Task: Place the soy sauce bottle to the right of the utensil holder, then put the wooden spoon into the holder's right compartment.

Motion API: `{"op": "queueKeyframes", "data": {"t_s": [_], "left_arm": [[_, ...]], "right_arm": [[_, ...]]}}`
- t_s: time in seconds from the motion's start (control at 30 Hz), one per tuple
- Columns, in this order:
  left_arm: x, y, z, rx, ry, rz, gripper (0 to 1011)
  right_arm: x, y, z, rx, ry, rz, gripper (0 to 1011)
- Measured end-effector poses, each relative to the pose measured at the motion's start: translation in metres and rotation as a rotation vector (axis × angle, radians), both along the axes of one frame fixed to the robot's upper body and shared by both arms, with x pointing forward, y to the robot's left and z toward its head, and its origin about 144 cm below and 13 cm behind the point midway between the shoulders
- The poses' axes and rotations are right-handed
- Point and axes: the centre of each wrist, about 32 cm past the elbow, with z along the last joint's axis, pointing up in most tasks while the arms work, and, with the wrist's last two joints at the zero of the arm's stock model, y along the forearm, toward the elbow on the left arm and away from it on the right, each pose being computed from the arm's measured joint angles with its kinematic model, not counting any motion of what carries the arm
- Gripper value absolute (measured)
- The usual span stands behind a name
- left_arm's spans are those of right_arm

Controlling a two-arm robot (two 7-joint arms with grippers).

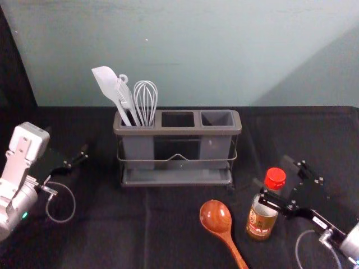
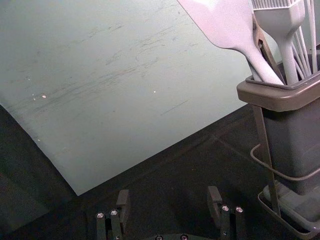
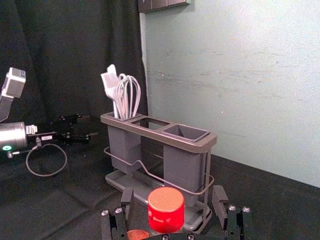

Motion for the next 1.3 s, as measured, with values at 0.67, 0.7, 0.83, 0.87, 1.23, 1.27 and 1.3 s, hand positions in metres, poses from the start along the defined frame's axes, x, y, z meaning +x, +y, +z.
{"op": "queueKeyframes", "data": {"t_s": [0.67, 0.7, 0.83, 0.87, 1.23, 1.27, 1.3], "left_arm": [[0.0000, 0.0000, 0.0000, 0.000, 0.000, 0.000, 1012], [0.0000, 0.0000, 0.0000, 0.000, 0.000, 0.000, 1012], [0.0000, 0.0000, 0.0000, 0.000, 0.000, 0.000, 1011], [0.0000, 0.0000, 0.0000, 0.000, 0.000, 0.000, 1011], [0.0000, 0.0000, 0.0000, 0.000, 0.000, 0.000, 1011], [0.0000, 0.0000, 0.0000, 0.000, 0.000, 0.000, 1011], [0.0000, 0.0000, 0.0000, 0.000, 0.000, 0.000, 1011]], "right_arm": [[0.0090, 0.0088, -0.0045, -0.001, 0.007, 0.009, 985], [0.0089, 0.0088, -0.0046, -0.001, 0.006, 0.008, 966], [0.0084, 0.0085, -0.0051, 0.001, 0.006, 0.004, 866], [0.0082, 0.0082, -0.0052, 0.002, 0.006, 0.002, 852], [0.0042, 0.0072, -0.0038, 0.008, 0.000, -0.005, 508], [0.0039, 0.0072, -0.0036, 0.009, -0.002, -0.007, 463], [0.0036, 0.0072, -0.0034, 0.009, -0.002, -0.008, 448]]}}
